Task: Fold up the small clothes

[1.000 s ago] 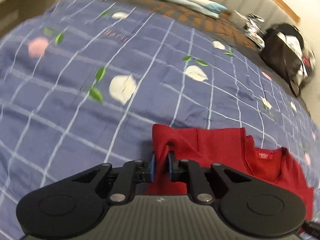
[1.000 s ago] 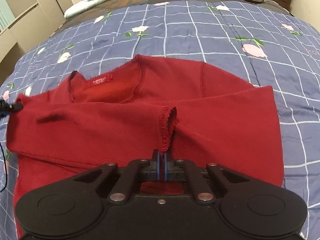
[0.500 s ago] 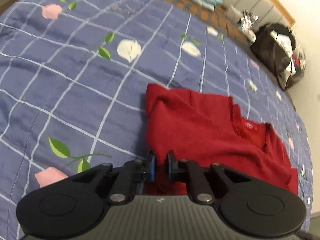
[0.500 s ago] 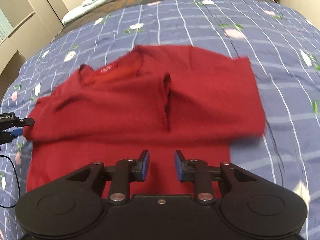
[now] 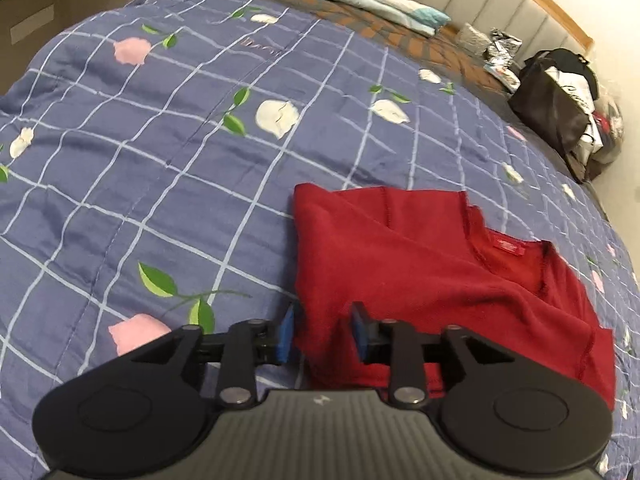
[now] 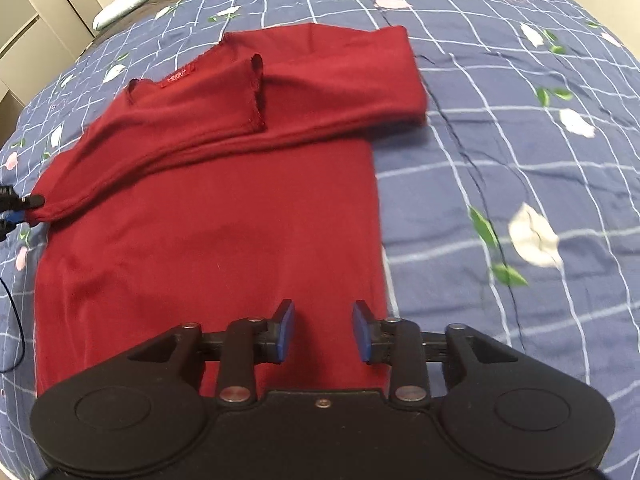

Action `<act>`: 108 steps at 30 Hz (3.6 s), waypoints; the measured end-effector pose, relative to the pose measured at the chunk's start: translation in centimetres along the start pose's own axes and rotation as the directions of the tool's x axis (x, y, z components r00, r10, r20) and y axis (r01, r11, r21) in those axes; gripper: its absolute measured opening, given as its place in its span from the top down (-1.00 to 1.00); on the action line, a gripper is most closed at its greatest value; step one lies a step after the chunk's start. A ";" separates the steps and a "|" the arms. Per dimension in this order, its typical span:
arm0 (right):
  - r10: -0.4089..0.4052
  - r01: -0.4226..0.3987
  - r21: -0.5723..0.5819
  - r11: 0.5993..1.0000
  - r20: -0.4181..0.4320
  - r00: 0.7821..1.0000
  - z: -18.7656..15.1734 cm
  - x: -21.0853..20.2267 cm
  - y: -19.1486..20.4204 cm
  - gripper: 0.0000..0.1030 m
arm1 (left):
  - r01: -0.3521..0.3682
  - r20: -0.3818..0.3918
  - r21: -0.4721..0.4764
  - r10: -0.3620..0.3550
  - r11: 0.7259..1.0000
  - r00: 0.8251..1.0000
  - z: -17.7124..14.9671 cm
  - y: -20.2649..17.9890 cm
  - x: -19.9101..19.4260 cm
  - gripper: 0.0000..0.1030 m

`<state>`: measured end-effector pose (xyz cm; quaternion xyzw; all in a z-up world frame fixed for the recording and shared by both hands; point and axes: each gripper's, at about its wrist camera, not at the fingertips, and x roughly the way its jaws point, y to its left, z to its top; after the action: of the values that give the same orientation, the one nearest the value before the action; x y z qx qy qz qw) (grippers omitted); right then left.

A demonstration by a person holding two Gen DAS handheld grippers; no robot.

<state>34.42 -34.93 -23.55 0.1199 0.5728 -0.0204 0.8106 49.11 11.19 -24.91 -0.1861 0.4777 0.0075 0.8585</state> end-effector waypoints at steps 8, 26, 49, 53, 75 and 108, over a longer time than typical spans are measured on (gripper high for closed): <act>0.010 -0.010 0.003 1.000 -0.020 1.000 -3.3 -1.9 -0.7 -0.33 | -0.018 -0.049 0.077 0.022 0.997 0.999 -5.3 0.5 -4.6 -0.67; 0.084 -0.063 0.230 0.971 -0.082 0.993 -10.1 -3.2 -2.3 -0.44 | 0.020 -0.359 0.140 0.032 0.990 0.933 -17.3 1.2 -8.6 -0.43; 0.029 -0.030 -0.040 0.999 -0.040 0.999 -11.2 -9.3 -2.3 0.90 | -0.060 -0.355 0.150 0.111 0.987 0.928 -21.3 -2.3 -16.8 0.96; 0.040 -0.044 -0.097 0.994 -0.044 0.998 -12.1 -11.0 -2.4 0.90 | -0.053 -0.357 0.130 0.096 0.990 0.929 -23.1 -2.1 -18.7 0.96; 0.058 -0.066 -0.199 0.978 -0.045 0.997 -17.3 -11.1 -5.5 0.54 | -0.111 -0.196 0.181 0.147 0.977 0.970 -29.1 -2.3 -21.8 -0.32; -0.010 0.094 -0.911 0.402 0.098 0.995 -27.3 -5.6 3.5 -0.13 | -0.139 0.000 0.684 0.190 0.716 0.982 -38.1 -9.6 -20.4 -0.99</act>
<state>7.91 -26.16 -26.33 -0.3608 0.4627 0.2659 0.7649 8.75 -6.83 -23.21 0.1845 0.4917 -0.0983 0.8453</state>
